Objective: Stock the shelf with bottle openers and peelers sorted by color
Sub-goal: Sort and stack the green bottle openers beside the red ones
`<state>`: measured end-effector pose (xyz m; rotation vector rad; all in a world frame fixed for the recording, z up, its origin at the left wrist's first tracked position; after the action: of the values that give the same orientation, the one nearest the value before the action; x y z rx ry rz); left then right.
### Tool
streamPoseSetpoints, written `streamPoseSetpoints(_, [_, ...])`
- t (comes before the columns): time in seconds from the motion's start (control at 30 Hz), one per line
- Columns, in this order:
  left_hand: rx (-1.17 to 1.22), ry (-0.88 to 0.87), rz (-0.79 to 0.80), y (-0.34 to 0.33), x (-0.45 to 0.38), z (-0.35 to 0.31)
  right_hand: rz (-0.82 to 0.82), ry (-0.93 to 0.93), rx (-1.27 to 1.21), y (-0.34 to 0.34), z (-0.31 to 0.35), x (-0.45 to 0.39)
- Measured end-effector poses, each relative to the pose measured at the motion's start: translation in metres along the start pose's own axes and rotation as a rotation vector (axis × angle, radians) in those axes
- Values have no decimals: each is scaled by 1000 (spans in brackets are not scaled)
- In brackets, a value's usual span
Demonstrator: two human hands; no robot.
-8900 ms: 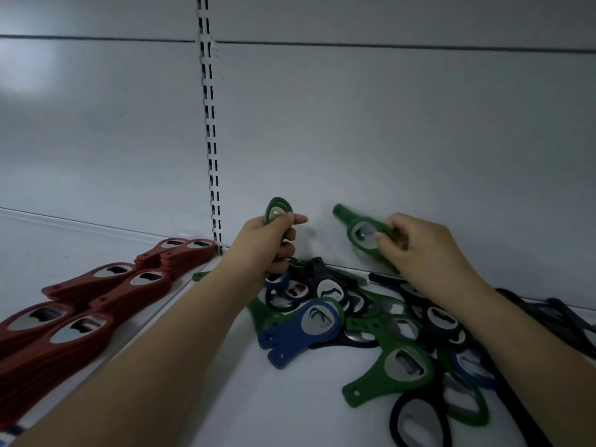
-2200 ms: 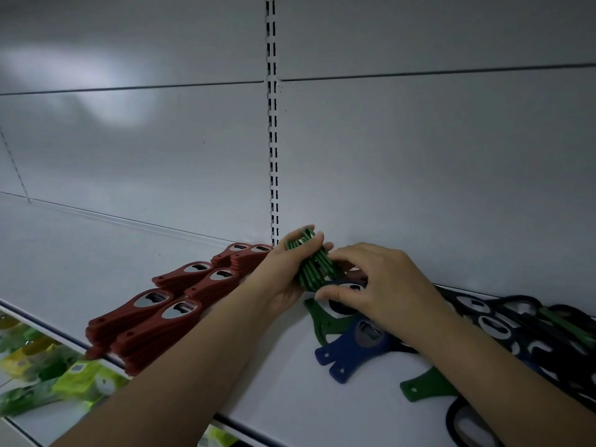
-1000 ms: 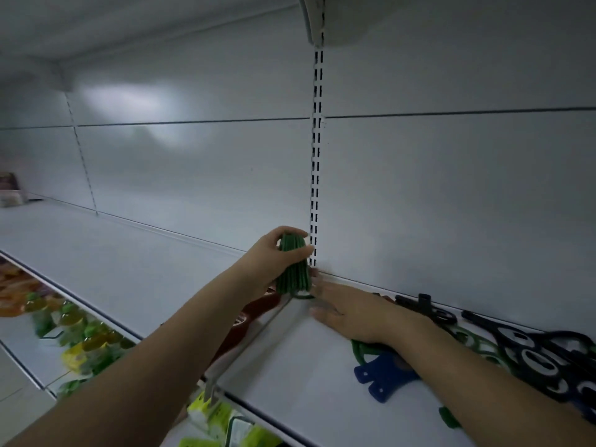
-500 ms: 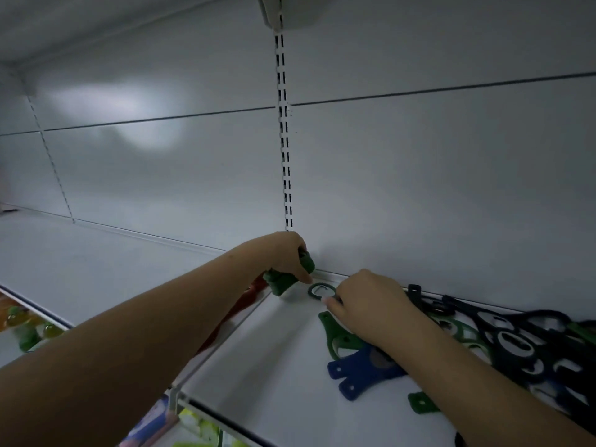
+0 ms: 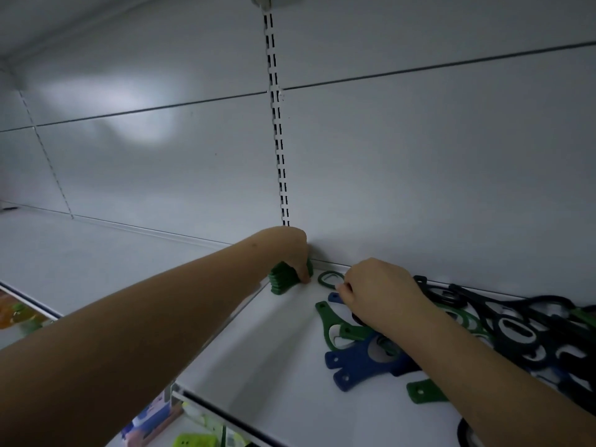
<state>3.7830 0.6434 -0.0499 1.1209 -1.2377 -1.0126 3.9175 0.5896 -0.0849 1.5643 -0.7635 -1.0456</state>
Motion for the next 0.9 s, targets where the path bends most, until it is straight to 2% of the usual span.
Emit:
streamPoseSetpoints(0.1, [20,39,-2,0,5,4,-5,15,7,-2,0,-1])
streamPoseSetpoints(0.2, [168,144,149,-10,9,14,-22,32,-4,-1,2,1])
streamPoseSetpoints(0.27, [204,174,184,-13,11,18,-42,27,-12,0,1,2])
streamPoseSetpoints(0.4, [262,162,143,-14,12,20,-44,21,-5,0,1,2])
streamPoseSetpoints(0.67, [191,94,-18,-10,10,22,-27,26,13,-1,1,-1])
streamPoseSetpoints(0.77, [199,91,-27,-8,12,23,-30,24,16,-2,0,-1])
streamPoseSetpoints(0.9, [328,89,7,-6,14,27,-62,22,-10,0,0,1])
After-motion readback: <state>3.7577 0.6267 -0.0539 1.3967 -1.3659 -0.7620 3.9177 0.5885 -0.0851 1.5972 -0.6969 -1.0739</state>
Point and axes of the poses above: each hand's wrist, its own x-axis away from the middle knuckle, its own y-axis out of the back of the hand, z = x × y, the point moved 6 cm from there along -x, towards the middle knuckle, and after that the axes turned 6 degrees about y, right-handed, at the moved point
